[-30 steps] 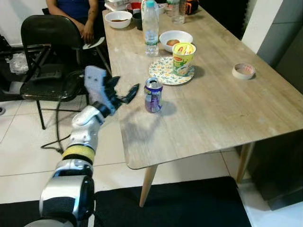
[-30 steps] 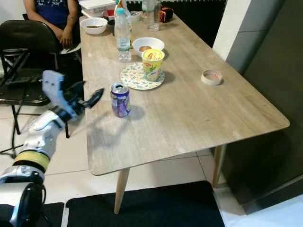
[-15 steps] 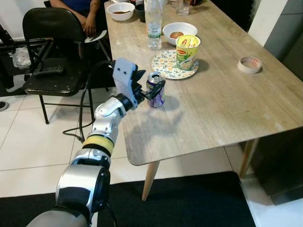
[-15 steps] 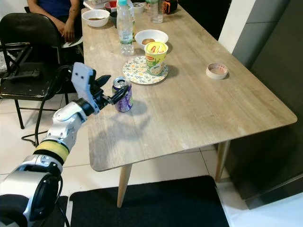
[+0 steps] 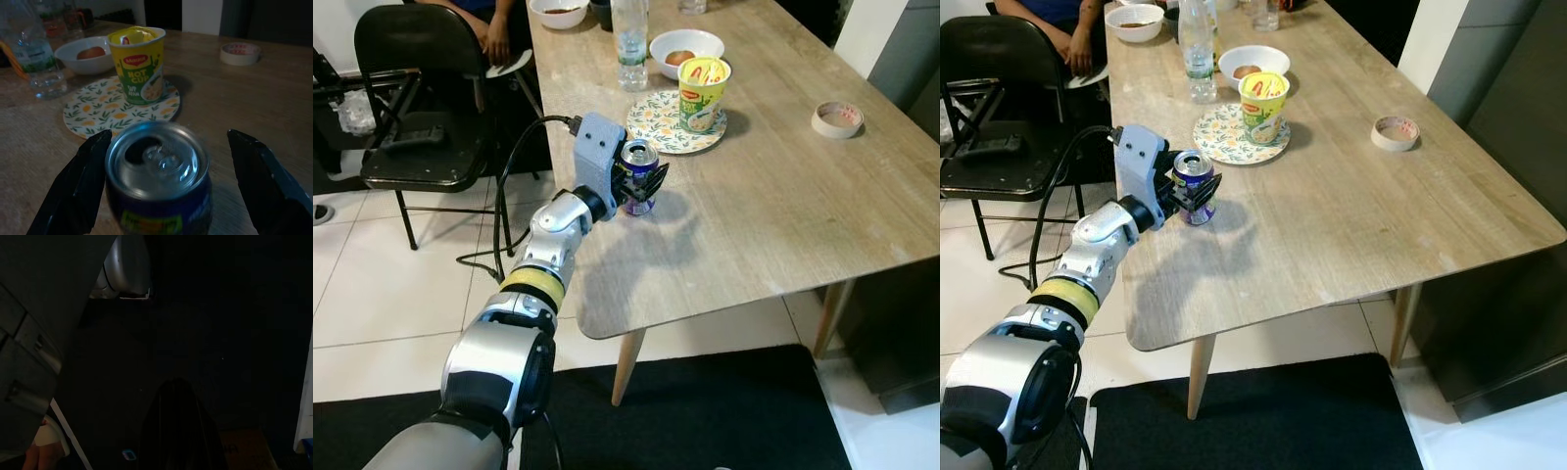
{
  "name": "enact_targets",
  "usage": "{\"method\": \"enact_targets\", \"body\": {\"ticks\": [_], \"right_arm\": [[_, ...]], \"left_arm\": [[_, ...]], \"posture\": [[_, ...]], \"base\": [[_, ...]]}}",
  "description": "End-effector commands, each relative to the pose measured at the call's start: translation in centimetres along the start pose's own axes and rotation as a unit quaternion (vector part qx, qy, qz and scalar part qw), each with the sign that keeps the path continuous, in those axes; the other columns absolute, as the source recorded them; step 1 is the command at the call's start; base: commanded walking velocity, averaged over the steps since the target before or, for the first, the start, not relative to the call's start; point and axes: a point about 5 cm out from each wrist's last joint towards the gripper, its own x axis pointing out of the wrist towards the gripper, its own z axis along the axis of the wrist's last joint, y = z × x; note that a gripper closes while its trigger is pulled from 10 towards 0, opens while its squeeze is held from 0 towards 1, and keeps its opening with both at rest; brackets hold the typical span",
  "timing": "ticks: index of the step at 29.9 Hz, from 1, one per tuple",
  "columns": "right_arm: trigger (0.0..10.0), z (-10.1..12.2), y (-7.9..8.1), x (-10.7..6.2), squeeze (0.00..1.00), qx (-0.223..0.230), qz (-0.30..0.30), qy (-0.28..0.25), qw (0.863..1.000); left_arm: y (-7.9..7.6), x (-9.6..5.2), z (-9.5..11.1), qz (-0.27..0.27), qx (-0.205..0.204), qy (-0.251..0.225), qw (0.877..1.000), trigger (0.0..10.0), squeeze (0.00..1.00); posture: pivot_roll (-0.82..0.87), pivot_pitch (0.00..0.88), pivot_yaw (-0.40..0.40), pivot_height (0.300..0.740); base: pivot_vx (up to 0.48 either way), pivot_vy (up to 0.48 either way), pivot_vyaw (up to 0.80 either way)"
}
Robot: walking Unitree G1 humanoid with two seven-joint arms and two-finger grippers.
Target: Restocking fridge
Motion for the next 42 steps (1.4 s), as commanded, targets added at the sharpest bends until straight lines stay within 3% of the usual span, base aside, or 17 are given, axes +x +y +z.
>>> {"method": "enact_targets", "body": {"ticks": [1,16,32,33,35,36,37,38,42], "right_arm": [[10.0,-1.60,-0.01,-0.35,0.00,0.012,-0.001,0.019,1.000],[10.0,-2.02,-0.32,-0.63,0.00,0.020,-0.004,0.014,1.000],[10.0,-2.10,0.03,-0.60,0.00,0.019,0.004,0.008,1.000],[10.0,-2.13,0.05,-0.61,0.00,0.019,0.004,0.008,1.000],[10.0,-2.17,0.08,-0.61,0.00,0.018,0.005,0.008,1.000],[10.0,-2.18,0.08,-0.62,0.00,0.018,0.005,0.008,1.000],[10.0,-2.18,0.08,-0.62,0.00,0.018,0.005,0.008,1.000],[10.0,-2.18,0.09,-0.61,0.00,0.019,0.004,0.008,1.000],[10.0,-2.15,0.12,-0.60,0.00,0.020,0.004,0.007,1.000]], "left_arm": [[-0.54,0.03,-0.69,-0.008,0.001,0.015,1.000,10.0,0.00],[-0.41,0.73,0.07,0.006,-0.003,0.013,1.000,10.0,0.00],[-0.29,0.43,-0.79,0.021,-0.021,0.031,0.999,10.0,0.00],[-0.28,0.45,-0.77,0.020,-0.023,0.030,0.999,4.9,0.00],[-0.27,0.48,-0.67,0.018,-0.023,0.029,0.999,2.4,0.00],[-0.25,0.51,-0.60,0.018,-0.023,0.028,0.999,1.5,0.00],[-0.24,0.53,-0.55,0.018,-0.023,0.027,0.999,1.5,0.00],[-0.22,0.57,-0.46,0.018,-0.023,0.025,0.999,0.0,0.00],[-0.18,0.63,-0.32,0.017,-0.024,0.023,0.999,0.0,0.00]], "posture": [[-0.13,0.287,0.074,0.740],[-0.15,0.301,0.080,0.740],[-0.16,0.308,0.084,0.740],[-0.16,0.308,0.084,0.740],[-0.16,0.309,0.085,0.740],[-0.16,0.309,0.085,0.740],[-0.16,0.309,0.085,0.740],[-0.16,0.307,0.085,0.740],[-0.17,0.304,0.087,0.740]], "base": [[0.000,0.000,0.00],[0.000,0.000,0.00],[0.000,0.000,0.00],[0.000,0.000,0.00],[0.000,0.000,0.00],[0.000,0.000,0.00],[0.000,0.000,0.00],[0.000,0.000,0.00],[0.000,0.000,0.00]]}}
